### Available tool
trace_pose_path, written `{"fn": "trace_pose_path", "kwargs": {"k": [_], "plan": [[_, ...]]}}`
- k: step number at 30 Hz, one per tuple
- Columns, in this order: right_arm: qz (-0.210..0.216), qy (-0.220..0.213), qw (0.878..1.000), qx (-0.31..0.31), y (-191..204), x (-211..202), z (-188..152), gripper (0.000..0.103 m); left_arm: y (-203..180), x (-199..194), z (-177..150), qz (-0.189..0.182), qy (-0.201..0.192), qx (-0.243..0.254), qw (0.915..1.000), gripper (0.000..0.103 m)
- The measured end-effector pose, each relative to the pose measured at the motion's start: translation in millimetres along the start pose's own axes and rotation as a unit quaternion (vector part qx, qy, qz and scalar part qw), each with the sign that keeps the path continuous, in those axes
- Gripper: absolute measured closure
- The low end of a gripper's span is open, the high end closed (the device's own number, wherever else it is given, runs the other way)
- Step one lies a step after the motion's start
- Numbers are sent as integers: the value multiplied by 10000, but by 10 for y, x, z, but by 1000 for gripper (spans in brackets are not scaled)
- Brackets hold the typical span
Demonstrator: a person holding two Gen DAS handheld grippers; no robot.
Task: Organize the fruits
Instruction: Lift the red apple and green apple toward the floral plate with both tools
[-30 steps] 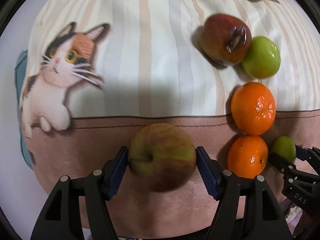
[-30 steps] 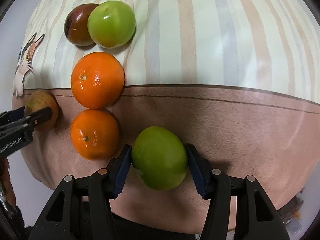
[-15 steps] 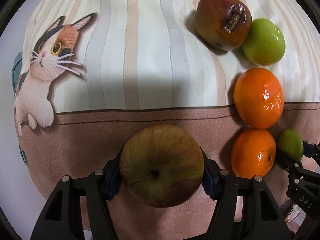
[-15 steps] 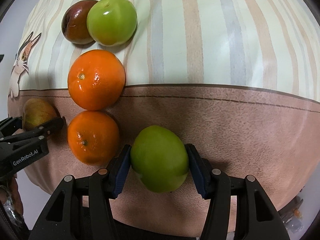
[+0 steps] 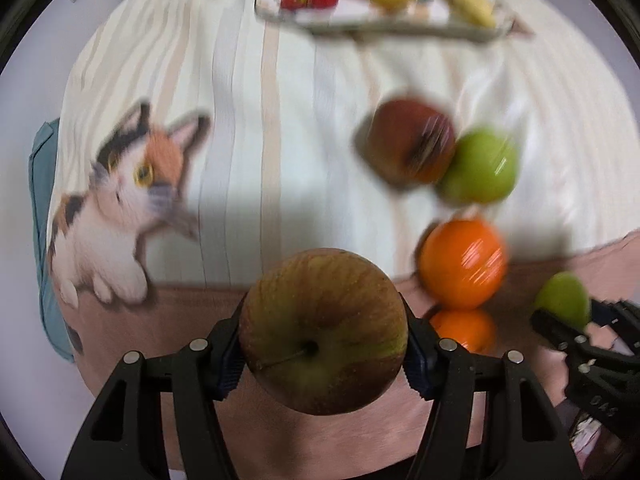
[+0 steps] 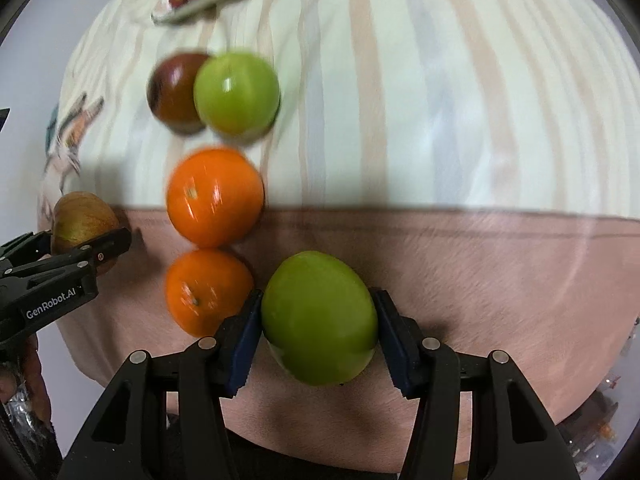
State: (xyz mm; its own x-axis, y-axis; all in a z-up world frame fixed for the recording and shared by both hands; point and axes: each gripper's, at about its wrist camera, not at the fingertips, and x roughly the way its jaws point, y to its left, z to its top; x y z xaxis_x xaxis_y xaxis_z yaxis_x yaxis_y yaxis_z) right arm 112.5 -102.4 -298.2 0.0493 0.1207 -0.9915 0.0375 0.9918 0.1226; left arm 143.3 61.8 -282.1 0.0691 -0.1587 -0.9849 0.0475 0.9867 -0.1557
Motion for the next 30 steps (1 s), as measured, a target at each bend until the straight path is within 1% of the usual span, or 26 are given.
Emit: {"fn": "trace_pose_path", "kwargs": {"k": [3, 4, 7, 8, 10, 13, 14, 15, 17, 19, 24, 27, 30], "plan": [[108, -235, 9997, 52, -61, -235, 155, 46, -74, -300, 277, -266, -287, -18, 9992, 42], [157, -360, 9992, 72, -89, -348, 258, 46, -96, -386, 380, -352, -358, -5, 9987, 42], [320, -667, 9972, 134, -139, -628, 556, 46, -150, -672, 810, -612, -609, 0, 9963, 42], [360, -783, 9962, 142, -153, -717, 670, 46, -168, -769, 999, -691, -692, 10, 9952, 42], [420, -1061, 9933, 188, -196, -906, 963, 46, -152, -899, 1351, -818, -799, 33, 9934, 42], [420, -1457, 9881, 248, -245, -1146, 1415, 46, -186, -1023, 1924, -860, -939, 163, 9917, 42], [407, -1564, 9865, 265, -276, -1202, 1607, 46, -221, -996, 2065, -829, -958, 212, 9917, 42], [402, -1613, 9856, 292, -273, -1232, 1720, 46, -239, -987, 2192, -802, -961, 242, 9918, 42], [360, -1728, 9837, 338, -337, -1282, 2091, 46, -278, -896, 2492, -781, -866, 289, 9928, 42], [312, -1734, 9836, 375, -375, -1254, 2364, 46, -317, -714, 2779, -775, -672, 282, 9943, 42], [119, -1519, 9874, 421, -498, -945, 3039, 46, -312, -222, 3115, -731, -152, 137, 9971, 42], [168, -1299, 9905, 428, -543, -691, 3274, 46, -297, 31, 3228, -709, 125, 64, 9974, 42], [101, -1158, 9928, 300, -503, -509, 3387, 46, -264, 213, 3287, -767, 336, -26, 9965, 42]]}}
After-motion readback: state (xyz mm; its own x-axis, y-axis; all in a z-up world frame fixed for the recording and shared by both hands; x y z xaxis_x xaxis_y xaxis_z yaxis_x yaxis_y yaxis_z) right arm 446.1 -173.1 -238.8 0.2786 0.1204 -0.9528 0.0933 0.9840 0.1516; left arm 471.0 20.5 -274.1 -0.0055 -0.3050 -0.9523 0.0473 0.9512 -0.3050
